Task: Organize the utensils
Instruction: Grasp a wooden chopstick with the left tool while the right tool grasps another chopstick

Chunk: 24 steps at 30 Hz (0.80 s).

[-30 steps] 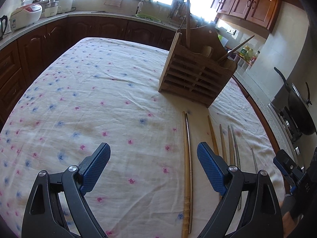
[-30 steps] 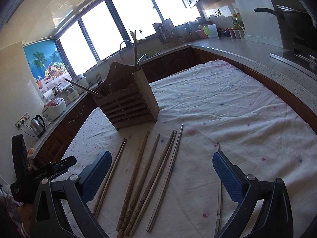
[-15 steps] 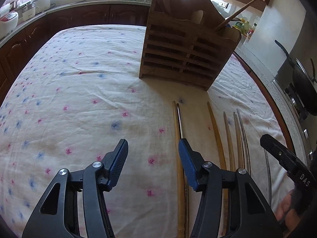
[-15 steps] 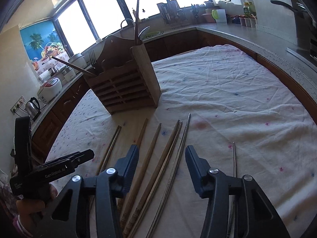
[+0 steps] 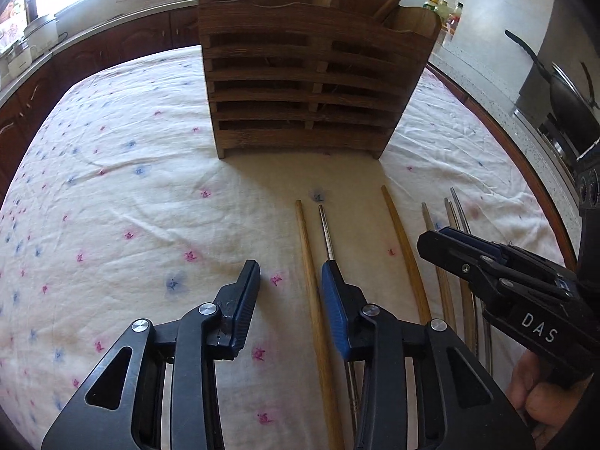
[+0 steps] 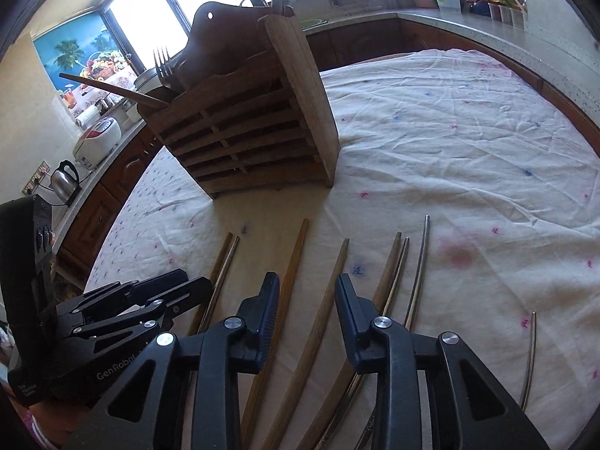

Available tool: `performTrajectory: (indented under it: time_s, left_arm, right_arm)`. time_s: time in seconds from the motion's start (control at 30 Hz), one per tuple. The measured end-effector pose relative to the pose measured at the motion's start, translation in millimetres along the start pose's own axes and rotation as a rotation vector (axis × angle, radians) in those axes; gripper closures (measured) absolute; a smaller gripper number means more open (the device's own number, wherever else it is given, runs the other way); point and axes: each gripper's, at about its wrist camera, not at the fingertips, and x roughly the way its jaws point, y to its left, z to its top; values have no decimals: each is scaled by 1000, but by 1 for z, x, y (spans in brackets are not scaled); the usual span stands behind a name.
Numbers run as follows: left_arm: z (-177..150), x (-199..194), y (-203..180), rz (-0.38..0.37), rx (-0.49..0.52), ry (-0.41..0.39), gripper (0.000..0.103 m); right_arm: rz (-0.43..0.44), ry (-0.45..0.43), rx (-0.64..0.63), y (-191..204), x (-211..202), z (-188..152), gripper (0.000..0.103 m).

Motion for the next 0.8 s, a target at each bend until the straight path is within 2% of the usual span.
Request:
performTrajectory:
  time_s: [0.03, 0.1, 0.17, 0.27, 0.43, 0.5, 0.67, 0.8]
  left_arm:
    - [0, 1, -2, 10, 21, 1, 70]
    - [-2, 0, -3, 40, 59, 0, 82]
    - [-7, -4, 2, 27, 69, 3, 93]
    - [-15, -14, 19, -12, 39, 24, 94]
    - [-11, -18, 41, 1, -43, 21, 94]
    - [-7, -14, 46, -16, -75, 30, 94]
    - [0, -6, 39, 13, -62, 41, 93]
    - [3, -4, 39, 20, -76, 47, 93]
  right_arm:
    - [-3, 0, 4, -2, 0, 0, 72]
    - [-8, 1, 8, -3, 2, 1, 75]
    - [-12, 3, 5, -4, 1, 2, 76]
    - [-8, 5, -9, -2, 1, 3, 76]
    - [-17, 20, -55, 9, 14, 12, 76]
    - [-31, 22, -66, 12, 20, 18, 76]
    - [-73, 18, -102, 18, 28, 31, 76]
    - [-72, -2, -113, 21, 23, 38, 75]
